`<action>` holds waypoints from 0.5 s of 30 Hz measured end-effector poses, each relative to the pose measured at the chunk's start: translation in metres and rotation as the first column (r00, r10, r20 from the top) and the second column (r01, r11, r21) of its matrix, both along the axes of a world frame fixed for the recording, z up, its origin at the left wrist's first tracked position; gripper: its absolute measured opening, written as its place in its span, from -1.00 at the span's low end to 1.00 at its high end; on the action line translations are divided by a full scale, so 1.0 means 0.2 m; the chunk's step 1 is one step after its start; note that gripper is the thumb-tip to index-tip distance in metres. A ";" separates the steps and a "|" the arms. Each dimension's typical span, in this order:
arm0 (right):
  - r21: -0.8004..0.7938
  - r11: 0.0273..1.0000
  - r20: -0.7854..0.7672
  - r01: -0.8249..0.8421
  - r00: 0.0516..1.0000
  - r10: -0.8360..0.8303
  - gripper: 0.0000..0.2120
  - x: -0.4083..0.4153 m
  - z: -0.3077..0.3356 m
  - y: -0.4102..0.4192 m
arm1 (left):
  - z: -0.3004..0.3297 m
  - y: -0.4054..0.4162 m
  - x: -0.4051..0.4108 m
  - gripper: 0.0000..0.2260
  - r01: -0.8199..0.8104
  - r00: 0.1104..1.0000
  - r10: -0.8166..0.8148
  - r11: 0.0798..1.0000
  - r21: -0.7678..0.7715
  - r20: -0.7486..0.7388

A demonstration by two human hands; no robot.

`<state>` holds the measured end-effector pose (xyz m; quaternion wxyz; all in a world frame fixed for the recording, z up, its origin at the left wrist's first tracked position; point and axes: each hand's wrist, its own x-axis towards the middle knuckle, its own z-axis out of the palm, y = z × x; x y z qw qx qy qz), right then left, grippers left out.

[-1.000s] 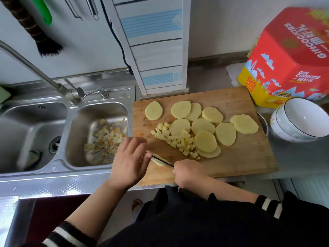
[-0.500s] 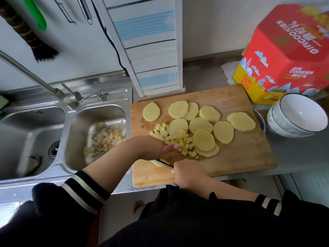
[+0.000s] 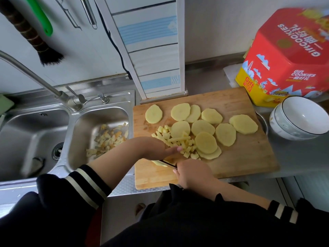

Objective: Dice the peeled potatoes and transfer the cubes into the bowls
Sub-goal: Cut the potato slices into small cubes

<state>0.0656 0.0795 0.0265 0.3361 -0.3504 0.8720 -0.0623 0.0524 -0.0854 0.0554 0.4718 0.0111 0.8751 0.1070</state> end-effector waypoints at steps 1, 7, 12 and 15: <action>-0.002 1.000 -0.007 -0.002 1.000 0.002 -0.71 0.00 0.01 0.00 | 0.00 0.00 0.00 0.00 -0.001 1.000 0.001 1.000 -0.003 0.004; 0.021 1.000 -0.030 0.011 1.000 -0.010 -0.70 -0.01 0.06 0.03 | 0.02 0.01 -0.05 -0.13 -0.004 0.999 0.008 0.997 -0.077 0.052; 0.009 0.999 -0.057 0.043 0.997 -0.043 -0.69 -0.03 0.09 0.06 | 0.03 0.02 -0.11 -0.06 -0.002 0.994 0.012 0.995 -0.097 0.106; 0.007 1.000 -0.087 0.022 0.996 -0.021 -0.68 -0.04 0.11 0.07 | 0.03 0.01 -0.14 -0.06 -0.024 0.985 0.041 0.995 -0.100 0.167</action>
